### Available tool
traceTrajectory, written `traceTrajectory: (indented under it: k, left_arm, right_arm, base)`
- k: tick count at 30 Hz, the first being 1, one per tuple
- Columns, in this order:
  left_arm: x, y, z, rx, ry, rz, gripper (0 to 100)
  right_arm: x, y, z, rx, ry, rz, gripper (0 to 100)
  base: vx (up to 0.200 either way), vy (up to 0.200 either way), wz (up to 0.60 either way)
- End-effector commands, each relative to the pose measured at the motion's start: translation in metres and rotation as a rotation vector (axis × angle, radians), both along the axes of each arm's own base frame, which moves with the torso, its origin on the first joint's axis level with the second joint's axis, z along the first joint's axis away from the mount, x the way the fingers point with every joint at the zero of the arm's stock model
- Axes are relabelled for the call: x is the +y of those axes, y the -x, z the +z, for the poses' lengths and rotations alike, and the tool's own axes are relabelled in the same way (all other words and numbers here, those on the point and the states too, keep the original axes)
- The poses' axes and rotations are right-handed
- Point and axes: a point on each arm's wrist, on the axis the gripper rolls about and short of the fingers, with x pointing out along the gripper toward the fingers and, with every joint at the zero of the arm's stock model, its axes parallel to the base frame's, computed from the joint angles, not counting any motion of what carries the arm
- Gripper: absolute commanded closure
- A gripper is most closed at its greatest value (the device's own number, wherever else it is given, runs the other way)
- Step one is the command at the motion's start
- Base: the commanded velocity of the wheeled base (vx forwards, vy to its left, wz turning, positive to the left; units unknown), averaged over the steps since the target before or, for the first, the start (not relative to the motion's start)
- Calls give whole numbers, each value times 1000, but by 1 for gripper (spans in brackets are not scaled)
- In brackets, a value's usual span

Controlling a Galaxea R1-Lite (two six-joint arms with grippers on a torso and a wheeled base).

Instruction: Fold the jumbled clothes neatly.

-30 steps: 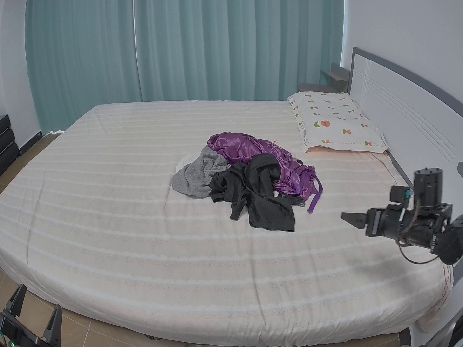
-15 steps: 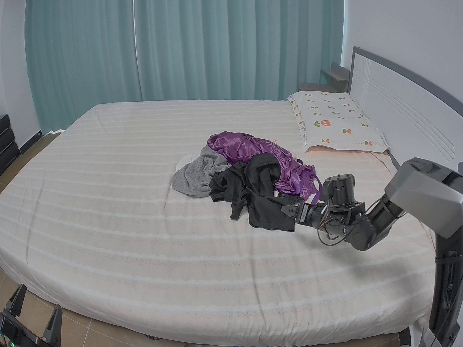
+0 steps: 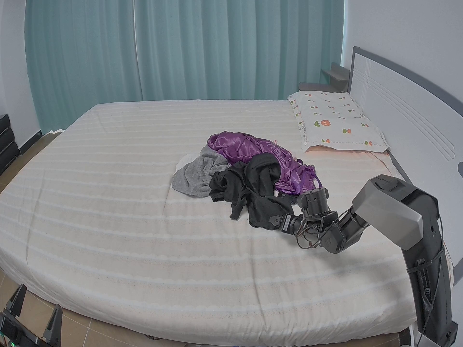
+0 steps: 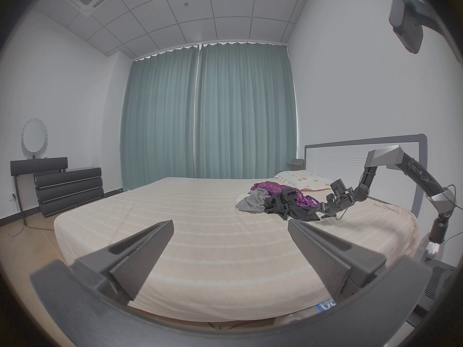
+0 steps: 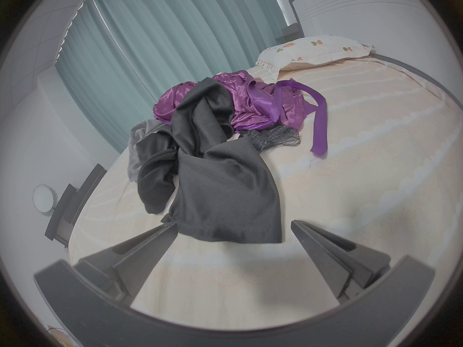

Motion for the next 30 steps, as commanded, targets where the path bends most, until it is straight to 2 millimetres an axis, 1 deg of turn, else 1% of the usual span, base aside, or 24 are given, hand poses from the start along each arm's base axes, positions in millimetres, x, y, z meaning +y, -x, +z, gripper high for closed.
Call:
traceTrajectory:
  k: [1, 5, 9, 12, 16, 20, 21, 30]
  left_arm:
    - [0, 0, -5, 1, 0, 0, 0]
    - [0, 0, -5, 1, 0, 0, 0]
    - [0, 0, -5, 1, 0, 0, 0]
    - [0, 0, -5, 1, 0, 0, 0]
    - [0, 0, -5, 1, 0, 0, 0]
    - [0, 0, -5, 1, 0, 0, 0]
    - [0, 0, -5, 1, 0, 0, 0]
    - [0, 0, -5, 1, 0, 0, 0]
  right_arm:
    - [6, -9, -17, 5, 12, -14, 0]
    - [10, -15, -14, -13, 12, -24, 0]
    - [13, -23, -13, 7, 20, -24, 0]
    - [13, -24, -14, 21, 24, -26, 0]
    - [19, -28, -13, 15, 23, -19, 0]
    - [20, -30, -11, 39, 32, -20, 0]
    - [20, -30, -11, 39, 32, -20, 100]
    - [20, -28, -12, 60, 42, -18, 100]
  base:
    - [0, 0, 0]
    - [0, 0, 0]
    - [0, 0, 0]
    - [0, 0, 0]
    - [0, 0, 0]
    - [0, 0, 0]
    - [0, 0, 0]
    - [0, 0, 0]
